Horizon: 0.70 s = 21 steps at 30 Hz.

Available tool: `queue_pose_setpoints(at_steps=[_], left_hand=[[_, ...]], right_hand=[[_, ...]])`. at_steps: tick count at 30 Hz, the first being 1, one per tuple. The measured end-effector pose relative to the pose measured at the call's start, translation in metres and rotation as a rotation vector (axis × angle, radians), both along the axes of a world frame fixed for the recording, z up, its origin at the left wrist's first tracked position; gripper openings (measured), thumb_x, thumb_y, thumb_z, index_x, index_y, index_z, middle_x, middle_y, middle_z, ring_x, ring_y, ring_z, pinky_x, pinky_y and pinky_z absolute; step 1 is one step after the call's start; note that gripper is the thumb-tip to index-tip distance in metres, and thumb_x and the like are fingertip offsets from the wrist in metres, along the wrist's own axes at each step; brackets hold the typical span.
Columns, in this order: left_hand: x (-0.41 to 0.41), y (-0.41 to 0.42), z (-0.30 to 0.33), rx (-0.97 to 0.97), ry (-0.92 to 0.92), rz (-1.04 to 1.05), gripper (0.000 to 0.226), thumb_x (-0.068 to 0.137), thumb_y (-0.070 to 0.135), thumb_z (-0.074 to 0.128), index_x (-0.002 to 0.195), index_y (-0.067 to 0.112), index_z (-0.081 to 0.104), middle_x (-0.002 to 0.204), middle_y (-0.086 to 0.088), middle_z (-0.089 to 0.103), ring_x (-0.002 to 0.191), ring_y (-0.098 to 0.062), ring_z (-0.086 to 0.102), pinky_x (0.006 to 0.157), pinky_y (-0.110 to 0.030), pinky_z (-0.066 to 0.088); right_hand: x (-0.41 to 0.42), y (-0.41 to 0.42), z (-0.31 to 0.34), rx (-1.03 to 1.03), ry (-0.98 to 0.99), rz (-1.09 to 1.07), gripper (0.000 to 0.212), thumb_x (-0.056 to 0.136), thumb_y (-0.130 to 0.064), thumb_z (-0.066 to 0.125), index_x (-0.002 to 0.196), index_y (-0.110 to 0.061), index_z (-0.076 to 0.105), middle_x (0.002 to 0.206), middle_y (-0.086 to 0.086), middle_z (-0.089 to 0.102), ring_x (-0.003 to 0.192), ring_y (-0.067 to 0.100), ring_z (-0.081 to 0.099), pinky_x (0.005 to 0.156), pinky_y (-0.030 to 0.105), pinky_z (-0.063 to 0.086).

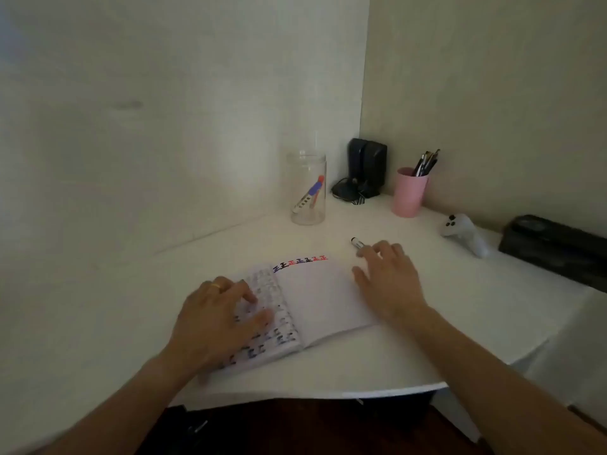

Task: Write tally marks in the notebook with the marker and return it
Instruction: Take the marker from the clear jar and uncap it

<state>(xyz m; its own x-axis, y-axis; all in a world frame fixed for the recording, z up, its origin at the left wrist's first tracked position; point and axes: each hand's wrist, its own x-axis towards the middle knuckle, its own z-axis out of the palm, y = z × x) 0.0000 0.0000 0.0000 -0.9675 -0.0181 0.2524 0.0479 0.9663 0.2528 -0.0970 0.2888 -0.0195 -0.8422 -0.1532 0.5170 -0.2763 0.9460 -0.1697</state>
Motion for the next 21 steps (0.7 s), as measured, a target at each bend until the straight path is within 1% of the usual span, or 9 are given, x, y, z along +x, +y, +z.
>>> queue_pose_setpoints(at_steps=[2, 4, 6, 9, 11, 13, 15, 17, 21], left_hand=[[-0.017, 0.001, 0.003, 0.009, 0.027, -0.054, 0.051, 0.080, 0.078, 0.042, 0.104, 0.039, 0.063, 0.119, 0.008, 0.059, 0.114, -0.016, 0.053, 0.092, -0.035, 0.045], [-0.036, 0.002, 0.006, 0.058, 0.046, -0.128, 0.052, 0.081, 0.077, 0.042, 0.114, 0.041, 0.061, 0.125, 0.009, 0.056, 0.120, -0.014, 0.050, 0.094, -0.036, 0.048], [-0.051, 0.005, 0.004, 0.061, 0.020, -0.193, 0.055, 0.082, 0.077, 0.044, 0.124, 0.043, 0.057, 0.132, 0.012, 0.052, 0.125, -0.012, 0.048, 0.097, -0.036, 0.048], [-0.068, 0.006, -0.002, 0.034, -0.010, -0.239, 0.062, 0.080, 0.081, 0.046, 0.130, 0.044, 0.055, 0.135, 0.011, 0.050, 0.127, -0.012, 0.044, 0.102, -0.036, 0.046], [-0.075, 0.004, -0.004, 0.018, 0.009, -0.232, 0.068, 0.075, 0.084, 0.048, 0.129, 0.044, 0.055, 0.133, 0.012, 0.050, 0.125, -0.010, 0.044, 0.103, -0.038, 0.045], [-0.080, 0.001, -0.008, 0.028, 0.018, -0.228, 0.071, 0.070, 0.086, 0.050, 0.127, 0.043, 0.056, 0.130, 0.015, 0.050, 0.123, -0.008, 0.044, 0.102, -0.036, 0.044], [-0.081, -0.003, -0.011, 0.050, 0.042, -0.244, 0.072, 0.069, 0.086, 0.052, 0.125, 0.041, 0.056, 0.126, 0.017, 0.050, 0.119, -0.007, 0.046, 0.101, -0.032, 0.044], [-0.081, -0.009, -0.014, 0.103, 0.081, -0.249, 0.070, 0.071, 0.085, 0.054, 0.124, 0.039, 0.057, 0.122, 0.019, 0.052, 0.114, -0.004, 0.048, 0.097, -0.026, 0.043], [-0.080, -0.023, -0.020, 0.321, 0.129, -0.213, 0.065, 0.075, 0.069, 0.068, 0.130, 0.036, 0.052, 0.115, 0.021, 0.058, 0.101, 0.002, 0.058, 0.087, -0.021, 0.053]], right_hand=[[-0.021, 0.000, 0.000, 0.019, 0.005, -0.088, 0.038, 0.089, -0.030, 0.061, 0.124, -0.016, 0.063, 0.114, 0.016, 0.066, 0.102, 0.038, 0.059, 0.082, 0.044, 0.049], [-0.038, 0.000, 0.000, 0.086, -0.069, -0.162, 0.038, 0.092, -0.027, 0.055, 0.129, -0.017, 0.058, 0.113, 0.016, 0.066, 0.101, 0.038, 0.058, 0.080, 0.044, 0.049], [-0.049, -0.001, -0.004, 0.106, -0.104, -0.164, 0.036, 0.093, -0.014, 0.050, 0.129, -0.015, 0.055, 0.107, 0.015, 0.066, 0.098, 0.037, 0.057, 0.076, 0.042, 0.048], [-0.060, -0.005, -0.002, -0.002, -0.130, -0.094, 0.041, 0.089, 0.004, 0.045, 0.124, -0.013, 0.057, 0.103, 0.017, 0.064, 0.094, 0.035, 0.056, 0.072, 0.038, 0.043], [-0.068, -0.016, 0.008, -0.108, -0.155, -0.035, 0.034, 0.094, 0.001, 0.047, 0.118, -0.016, 0.063, 0.106, 0.015, 0.065, 0.093, 0.032, 0.058, 0.072, 0.033, 0.040], [-0.072, -0.034, 0.023, -0.276, -0.190, 0.029, 0.026, 0.099, -0.007, 0.051, 0.112, -0.021, 0.069, 0.105, 0.009, 0.067, 0.088, 0.024, 0.062, 0.072, 0.030, 0.046], [-0.071, -0.054, 0.043, -0.642, -0.329, 0.158, 0.028, 0.100, -0.006, 0.051, 0.109, -0.022, 0.072, 0.100, 0.010, 0.069, 0.081, 0.020, 0.063, 0.069, 0.029, 0.052], [-0.066, -0.071, 0.059, -1.028, -0.506, 0.315, 0.032, 0.099, 0.001, 0.048, 0.112, -0.013, 0.073, 0.104, 0.022, 0.070, 0.080, 0.021, 0.064, 0.070, 0.027, 0.057], [-0.055, -0.092, 0.057, -1.401, -0.783, 0.567, 0.044, 0.095, 0.012, 0.041, 0.118, -0.006, 0.073, 0.115, 0.025, 0.071, 0.087, 0.024, 0.070, 0.077, 0.028, 0.059]])
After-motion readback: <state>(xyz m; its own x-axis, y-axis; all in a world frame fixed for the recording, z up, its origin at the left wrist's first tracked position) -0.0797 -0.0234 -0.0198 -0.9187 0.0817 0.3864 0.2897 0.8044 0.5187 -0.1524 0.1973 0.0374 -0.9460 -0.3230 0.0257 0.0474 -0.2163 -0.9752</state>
